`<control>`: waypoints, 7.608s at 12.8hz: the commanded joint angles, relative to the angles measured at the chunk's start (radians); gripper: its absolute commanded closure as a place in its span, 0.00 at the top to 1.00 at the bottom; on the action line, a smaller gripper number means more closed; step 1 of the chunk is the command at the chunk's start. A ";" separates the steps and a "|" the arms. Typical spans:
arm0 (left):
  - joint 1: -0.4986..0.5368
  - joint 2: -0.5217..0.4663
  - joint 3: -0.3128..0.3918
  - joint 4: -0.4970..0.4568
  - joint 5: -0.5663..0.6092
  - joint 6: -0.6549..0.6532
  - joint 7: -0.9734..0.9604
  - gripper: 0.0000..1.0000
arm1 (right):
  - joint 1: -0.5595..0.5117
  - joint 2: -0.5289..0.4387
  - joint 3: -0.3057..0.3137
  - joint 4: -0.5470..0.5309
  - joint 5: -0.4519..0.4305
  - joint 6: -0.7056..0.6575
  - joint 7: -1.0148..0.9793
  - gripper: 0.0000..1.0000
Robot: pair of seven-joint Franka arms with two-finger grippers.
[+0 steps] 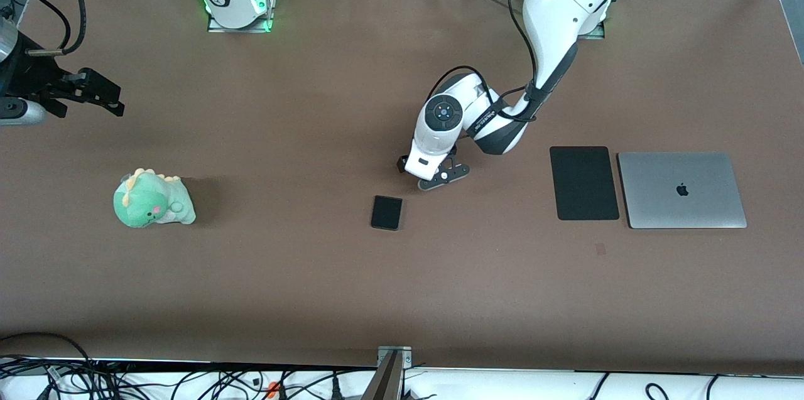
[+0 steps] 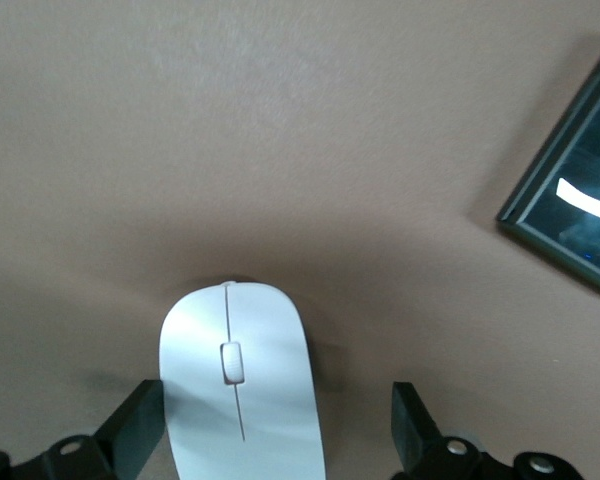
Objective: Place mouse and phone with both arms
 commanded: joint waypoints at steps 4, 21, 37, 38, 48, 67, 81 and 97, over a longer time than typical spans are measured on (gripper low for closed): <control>-0.021 -0.024 0.007 -0.043 0.029 0.004 -0.056 1.00 | 0.004 0.015 0.006 0.018 0.001 -0.032 -0.016 1.00; 0.498 -0.270 -0.002 0.044 -0.065 -0.722 0.911 0.14 | 0.313 0.345 0.009 0.018 0.134 0.309 0.392 1.00; 0.730 -0.309 -0.005 -0.415 0.020 -0.080 1.193 1.00 | 0.544 0.899 0.004 0.259 0.132 0.859 0.813 1.00; 0.722 -0.331 -0.007 -0.403 0.020 -0.120 1.191 1.00 | 0.551 0.902 0.006 0.257 0.107 0.859 0.813 1.00; 0.730 -0.379 -0.071 0.405 0.011 -1.052 1.398 1.00 | 0.588 0.934 0.001 0.245 0.061 0.880 0.819 0.88; 0.340 -0.799 0.417 -0.016 -0.160 -0.755 1.381 1.00 | 0.236 0.537 -0.001 -0.065 0.081 0.500 0.169 0.61; 0.351 -0.748 0.421 0.068 -0.160 -0.795 1.389 1.00 | 0.116 0.511 -0.002 -0.384 0.162 0.851 -0.008 0.84; 0.345 -0.724 0.417 0.102 -0.163 -0.815 1.383 1.00 | 0.119 0.260 -0.070 0.056 0.170 0.143 0.079 1.00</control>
